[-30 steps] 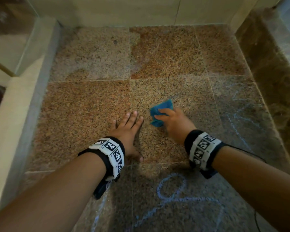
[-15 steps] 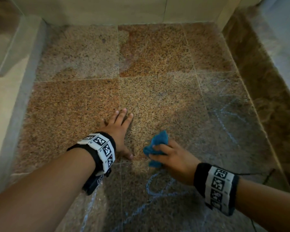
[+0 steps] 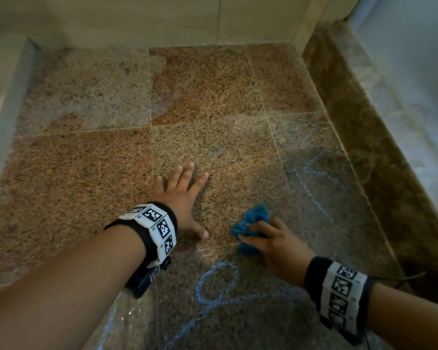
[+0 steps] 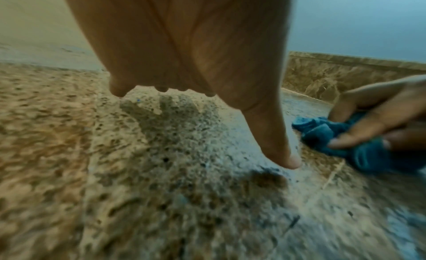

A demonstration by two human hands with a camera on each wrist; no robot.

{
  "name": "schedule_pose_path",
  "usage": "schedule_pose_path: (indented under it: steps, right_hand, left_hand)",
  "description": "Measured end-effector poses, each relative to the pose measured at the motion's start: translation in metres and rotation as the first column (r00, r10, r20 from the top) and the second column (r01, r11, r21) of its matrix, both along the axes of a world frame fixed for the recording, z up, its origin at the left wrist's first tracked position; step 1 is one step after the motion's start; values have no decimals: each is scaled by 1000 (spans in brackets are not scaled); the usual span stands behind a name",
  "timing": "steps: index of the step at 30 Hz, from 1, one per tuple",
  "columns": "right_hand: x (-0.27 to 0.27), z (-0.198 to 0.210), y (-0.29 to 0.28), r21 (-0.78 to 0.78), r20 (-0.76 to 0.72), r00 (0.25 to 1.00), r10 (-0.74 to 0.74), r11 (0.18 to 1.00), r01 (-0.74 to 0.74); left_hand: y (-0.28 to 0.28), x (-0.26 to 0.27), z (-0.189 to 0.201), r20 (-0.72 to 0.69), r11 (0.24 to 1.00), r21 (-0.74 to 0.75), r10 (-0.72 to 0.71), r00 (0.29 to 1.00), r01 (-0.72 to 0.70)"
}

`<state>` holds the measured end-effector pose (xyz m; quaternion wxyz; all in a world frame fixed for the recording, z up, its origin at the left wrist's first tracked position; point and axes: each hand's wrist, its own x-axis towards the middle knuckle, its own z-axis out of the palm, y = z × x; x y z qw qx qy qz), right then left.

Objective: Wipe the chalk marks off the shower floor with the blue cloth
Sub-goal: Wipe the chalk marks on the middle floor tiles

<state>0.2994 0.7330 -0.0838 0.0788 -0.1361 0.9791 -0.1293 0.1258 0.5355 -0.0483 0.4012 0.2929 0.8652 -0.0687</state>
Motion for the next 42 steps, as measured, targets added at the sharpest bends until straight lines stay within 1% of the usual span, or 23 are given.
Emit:
schedule_pose_path:
  steps: [1, 2, 4, 6, 7, 9, 10, 13, 15, 16, 18, 20, 23, 26, 28, 29, 31, 33, 35, 37, 39, 40, 42]
  right_hand:
    - [-4, 2, 8, -16, 31, 999, 6, 1000, -6]
    - [-9, 0, 20, -43, 13, 999, -37, 998, 38]
    - [-22, 0, 46, -107, -44, 964, -263, 960, 257]
    - [-27, 3, 60, -85, 3, 884, -468, 880, 467]
    - [-26, 4, 60, -30, 58, 858, -511, 858, 513]
    - [-24, 6, 49, 67, 126, 855, -503, 864, 499]
    - [-23, 7, 43, 72, 152, 864, -481, 877, 475]
    - [-18, 14, 36, -23, 186, 910, -371, 924, 381]
    - [-16, 19, 47, -66, 249, 929, -274, 952, 299]
    - [-18, 20, 54, -104, 271, 926, -264, 948, 301]
    - [-27, 23, 71, -146, 296, 893, -338, 908, 392]
    - [-32, 24, 82, -111, 310, 868, -388, 892, 438]
    - [-27, 24, 76, -99, 286, 921, -266, 947, 305]
    - [-19, 18, 61, -123, 323, 938, -128, 977, 176]
    - [-22, 16, 64, -161, 308, 939, -155, 964, 212]
    - [-25, 17, 70, -165, 293, 927, -232, 943, 288]
    - [-32, 19, 84, -120, 252, 865, -434, 873, 473]
    - [-33, 18, 86, -57, 227, 809, -542, 822, 567]
    - [-27, 19, 70, -44, 232, 824, -517, 840, 540]
    - [-16, 21, 50, -105, 259, 888, -381, 902, 418]
    - [-9, 20, 43, -142, 305, 922, -240, 946, 293]
    - [-11, 19, 45, -137, 323, 922, -212, 954, 267]
    - [-22, 19, 54, -130, 305, 916, -262, 941, 312]
  left_hand:
    - [2, 2, -2, 13, 1000, -13, -4, 1000, 4]
    - [2, 4, -3, 25, 1000, -26, -4, 1000, 4]
    - [2, 7, -5, 48, 999, -37, 9, 999, -8]
    - [2, 7, -5, 53, 999, -35, 19, 998, -17]
    - [3, 7, -5, 52, 999, -38, 20, 998, -18]
    - [3, 6, -6, 56, 999, -43, 22, 998, -20]
    - [3, 6, -6, 57, 999, -42, 24, 998, -22]
    - [2, 7, -7, 52, 999, -38, 24, 998, -22]
    - [1, 7, -7, 44, 999, -36, 21, 999, -20]
    - [1, 7, -8, 41, 999, -33, 22, 999, -20]
    - [1, 7, -8, 38, 999, -30, 25, 999, -24]
    - [1, 7, -9, 36, 999, -26, 27, 999, -26]
    - [0, 7, -10, 30, 999, -19, 29, 999, -28]
    - [-1, 7, -9, 30, 999, -16, 28, 999, -28]
    - [-1, 8, -9, 29, 1000, -17, 26, 999, -25]
    - [-1, 8, -9, 27, 1000, -17, 27, 999, -26]
    - [-1, 8, -9, 19, 1000, -16, 26, 999, -25]
    - [0, 8, -9, 19, 1000, -17, 26, 999, -26]
    - [0, 7, -9, 26, 999, -16, 31, 999, -31]
    - [0, 7, -9, 25, 999, -17, 35, 999, -35]
    - [1, 6, -9, 11, 999, -9, 52, 999, -52]
    - [2, 5, -9, -3, 998, -1, 60, 998, -60]
    - [5, 1, -8, -48, 998, 11, 66, 997, -65]
